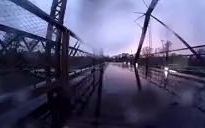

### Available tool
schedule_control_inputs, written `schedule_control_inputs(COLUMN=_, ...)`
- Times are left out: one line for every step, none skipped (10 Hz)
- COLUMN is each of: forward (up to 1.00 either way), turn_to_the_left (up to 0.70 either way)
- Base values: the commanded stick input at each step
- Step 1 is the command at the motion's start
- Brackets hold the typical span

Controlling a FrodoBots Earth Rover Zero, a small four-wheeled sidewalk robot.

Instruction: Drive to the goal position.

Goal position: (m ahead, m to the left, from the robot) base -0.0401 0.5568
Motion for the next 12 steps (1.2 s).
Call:
schedule_control_inputs(forward=0.05, turn_to_the_left=0.00)
schedule_control_inputs(forward=0.44, turn_to_the_left=0.00)
schedule_control_inputs(forward=0.70, turn_to_the_left=0.00)
schedule_control_inputs(forward=0.70, turn_to_the_left=0.00)
schedule_control_inputs(forward=0.70, turn_to_the_left=0.00)
schedule_control_inputs(forward=0.70, turn_to_the_left=0.00)
schedule_control_inputs(forward=0.70, turn_to_the_left=0.00)
schedule_control_inputs(forward=0.70, turn_to_the_left=0.00)
schedule_control_inputs(forward=0.70, turn_to_the_left=0.00)
schedule_control_inputs(forward=0.70, turn_to_the_left=0.00)
schedule_control_inputs(forward=0.70, turn_to_the_left=0.00)
schedule_control_inputs(forward=0.70, turn_to_the_left=0.00)
